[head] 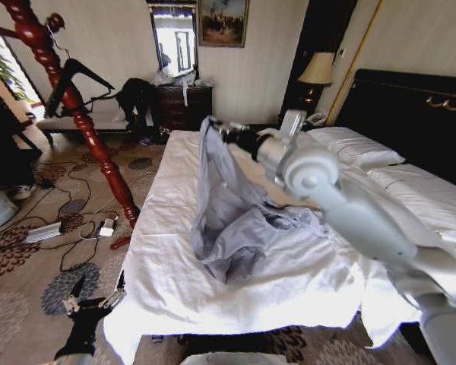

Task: Pick up the clothes from the bed and hang them on the clothes hanger.

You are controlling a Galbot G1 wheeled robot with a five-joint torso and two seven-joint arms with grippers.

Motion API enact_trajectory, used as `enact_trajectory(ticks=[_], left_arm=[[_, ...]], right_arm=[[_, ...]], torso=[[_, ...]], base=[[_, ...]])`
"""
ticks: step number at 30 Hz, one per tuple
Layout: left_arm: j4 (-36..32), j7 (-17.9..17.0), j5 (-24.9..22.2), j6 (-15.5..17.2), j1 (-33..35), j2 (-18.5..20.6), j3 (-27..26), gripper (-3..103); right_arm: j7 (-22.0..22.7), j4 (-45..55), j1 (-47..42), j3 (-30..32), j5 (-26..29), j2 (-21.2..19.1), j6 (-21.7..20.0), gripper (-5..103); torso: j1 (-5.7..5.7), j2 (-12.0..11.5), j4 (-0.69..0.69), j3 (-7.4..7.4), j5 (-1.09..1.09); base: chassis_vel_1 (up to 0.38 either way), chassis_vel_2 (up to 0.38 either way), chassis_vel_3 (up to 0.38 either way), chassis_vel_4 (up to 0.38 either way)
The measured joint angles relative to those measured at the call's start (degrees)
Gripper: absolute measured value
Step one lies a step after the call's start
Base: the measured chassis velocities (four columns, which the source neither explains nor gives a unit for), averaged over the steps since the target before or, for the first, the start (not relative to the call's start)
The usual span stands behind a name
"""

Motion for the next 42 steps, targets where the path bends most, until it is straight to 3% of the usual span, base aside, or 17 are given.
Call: enact_trajectory(ticks=[9,29,39,42], left_arm=[[-0.67,0.0,-2.02,-0.27,0.0,1.43,-0.44,100],[-6.01,-0.03,-5.12,2.35,-2.6,6.57,-1.73,100],[-5.93,-0.14,-5.59,2.88,-3.24,7.39,-1.66,100],[-5.84,-0.18,-5.59,3.24,-3.59,7.67,-1.51,100]], right_arm=[[0.02,-11.91,16.92,-2.42,1.68,3.16,-2.47,0],[1.45,-30.03,41.1,-8.2,4.33,11.85,-8.84,0],[2.61,-30.41,47.76,-7.97,7.71,10.07,-11.98,0],[3.3,-30.47,50.05,-7.64,9.14,7.71,-13.72,0]], torso=[[-0.01,0.0,-0.01,0.0,0.0],[0.0,0.0,0.01,0.0,-0.02],[0.0,0.01,-0.01,-0.01,0.01],[-0.01,0.01,-0.01,-0.01,0.01]], base=[[0.0,0.0,0.0,0.0],[0.0,0.0,0.0,0.0],[0.0,0.0,0.0,0.0],[0.0,0.0,0.0,0.0]])
